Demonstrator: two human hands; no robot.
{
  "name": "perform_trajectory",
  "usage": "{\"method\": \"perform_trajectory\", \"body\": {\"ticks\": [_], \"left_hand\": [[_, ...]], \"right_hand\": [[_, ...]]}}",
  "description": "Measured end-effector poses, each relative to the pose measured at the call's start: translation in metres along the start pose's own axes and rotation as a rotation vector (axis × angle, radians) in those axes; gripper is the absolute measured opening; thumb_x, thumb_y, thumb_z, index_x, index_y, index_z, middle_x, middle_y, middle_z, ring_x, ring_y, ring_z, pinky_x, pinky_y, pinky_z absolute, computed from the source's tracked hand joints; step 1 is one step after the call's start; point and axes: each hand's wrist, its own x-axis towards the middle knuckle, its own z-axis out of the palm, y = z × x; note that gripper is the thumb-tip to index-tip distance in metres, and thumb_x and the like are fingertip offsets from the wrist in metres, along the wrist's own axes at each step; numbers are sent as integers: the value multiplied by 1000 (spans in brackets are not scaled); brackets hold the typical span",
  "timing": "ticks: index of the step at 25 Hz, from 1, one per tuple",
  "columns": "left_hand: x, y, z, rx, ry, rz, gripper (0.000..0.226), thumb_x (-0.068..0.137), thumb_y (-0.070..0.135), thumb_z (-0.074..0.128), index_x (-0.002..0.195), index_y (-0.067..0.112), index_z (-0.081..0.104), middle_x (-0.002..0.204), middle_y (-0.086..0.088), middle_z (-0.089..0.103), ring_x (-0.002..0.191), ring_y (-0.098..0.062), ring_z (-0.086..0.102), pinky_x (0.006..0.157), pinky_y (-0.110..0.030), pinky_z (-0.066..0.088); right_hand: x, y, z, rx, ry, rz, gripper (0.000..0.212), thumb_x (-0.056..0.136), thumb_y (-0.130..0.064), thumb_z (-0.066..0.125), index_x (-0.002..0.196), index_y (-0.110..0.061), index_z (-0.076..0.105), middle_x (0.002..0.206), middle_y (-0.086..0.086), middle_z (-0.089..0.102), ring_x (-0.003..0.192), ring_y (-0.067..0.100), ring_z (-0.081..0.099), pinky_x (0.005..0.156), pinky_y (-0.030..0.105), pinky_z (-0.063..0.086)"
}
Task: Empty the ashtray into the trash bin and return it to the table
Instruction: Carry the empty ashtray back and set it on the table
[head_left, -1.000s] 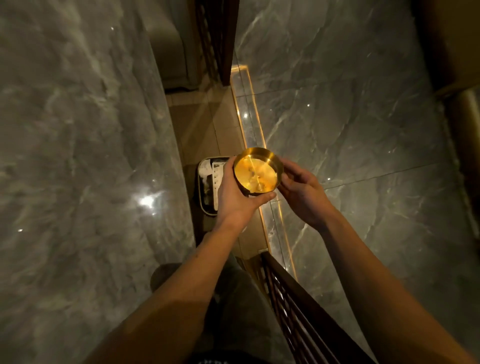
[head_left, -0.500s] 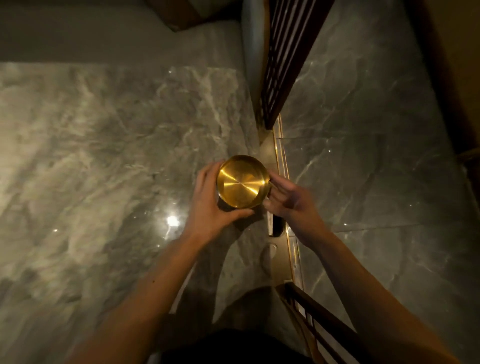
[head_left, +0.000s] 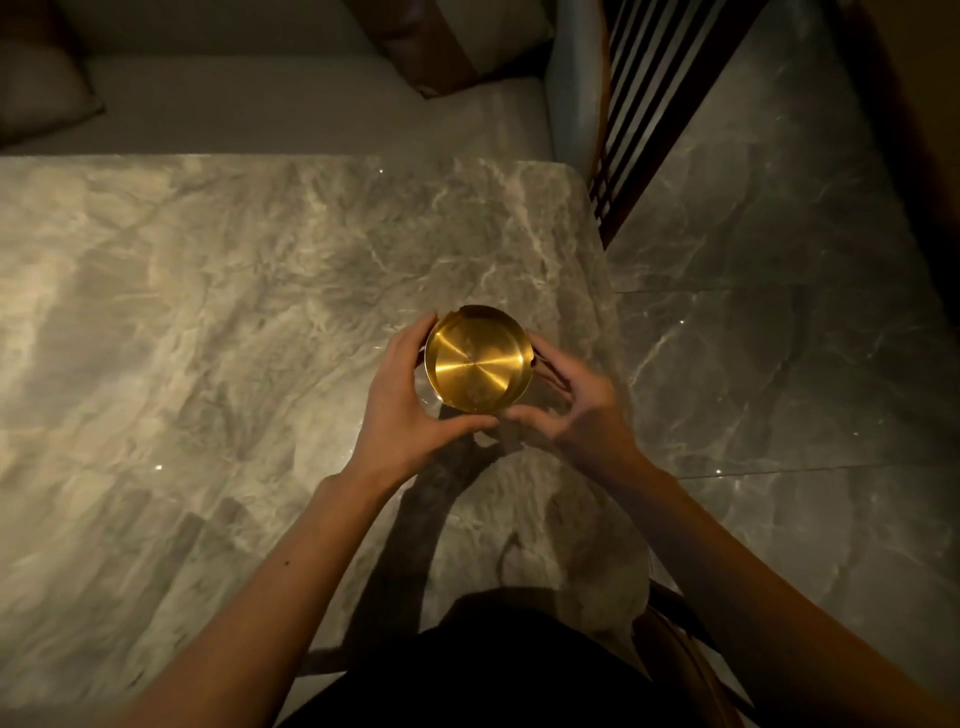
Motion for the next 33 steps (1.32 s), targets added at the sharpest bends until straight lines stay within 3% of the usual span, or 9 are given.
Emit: {"method": "perform_trajectory", "body": {"ticks": [4, 9, 13, 17, 23, 28, 33], "left_hand": [[-18, -1, -8, -55, 39, -5, 106, 55, 37, 95, 145, 19, 42, 141, 10, 51, 131, -2, 48, 107, -21, 41], [-38, 0, -12, -32, 107, -7, 102, 60, 32, 94, 146, 14, 42, 144, 2, 52, 133, -10, 49, 110, -28, 42], [-51, -2, -27, -23, 156, -10, 101, 61, 40, 91, 146, 18, 42, 144, 5, 51, 134, -6, 47, 110, -23, 40], [-60, -11, -59, -37, 211, -21, 99, 60, 38, 92, 144, 20, 43, 141, 9, 53, 131, -2, 49, 108, -20, 41], [-63, -56, -155, -34, 218, -12, 100, 58, 52, 87, 144, 28, 43, 143, 15, 51, 132, -1, 47, 109, -26, 41], [-68, -116, -262, -93, 148, 6, 98, 57, 46, 89, 143, 27, 45, 142, 12, 52, 133, -3, 47, 110, -29, 40], [-89, -154, -353, -92, 128, -10, 98, 57, 41, 91, 143, 26, 46, 141, 10, 53, 132, -4, 48, 109, -27, 41]], "right_hand": [[0, -6, 4, 47, -36, -7, 77, 70, -19, 85, 138, -27, 48, 132, -9, 58, 126, 7, 54, 107, 35, 45], [0, -9, 6, 19, -109, -43, 77, 70, -15, 85, 134, -34, 47, 126, -27, 53, 124, -2, 52, 106, 24, 43], [4, -25, 18, 4, -150, -96, 76, 70, -20, 84, 138, -23, 50, 132, -10, 57, 125, 4, 54, 106, 26, 45], [12, -46, 47, 2, -192, -113, 76, 70, -21, 84, 138, -27, 48, 131, -15, 56, 124, 1, 53, 105, 25, 44], [36, -86, 142, -60, -173, -106, 74, 73, -25, 83, 138, -28, 50, 134, -10, 58, 125, 4, 53, 104, 24, 45], [53, -124, 256, -89, -96, -59, 76, 71, -22, 84, 138, -27, 50, 130, -18, 56, 122, -4, 52, 103, 14, 40], [59, -170, 343, -96, -131, -26, 74, 72, -24, 84, 138, -28, 50, 126, -22, 56, 119, -9, 51, 100, 7, 37]]}}
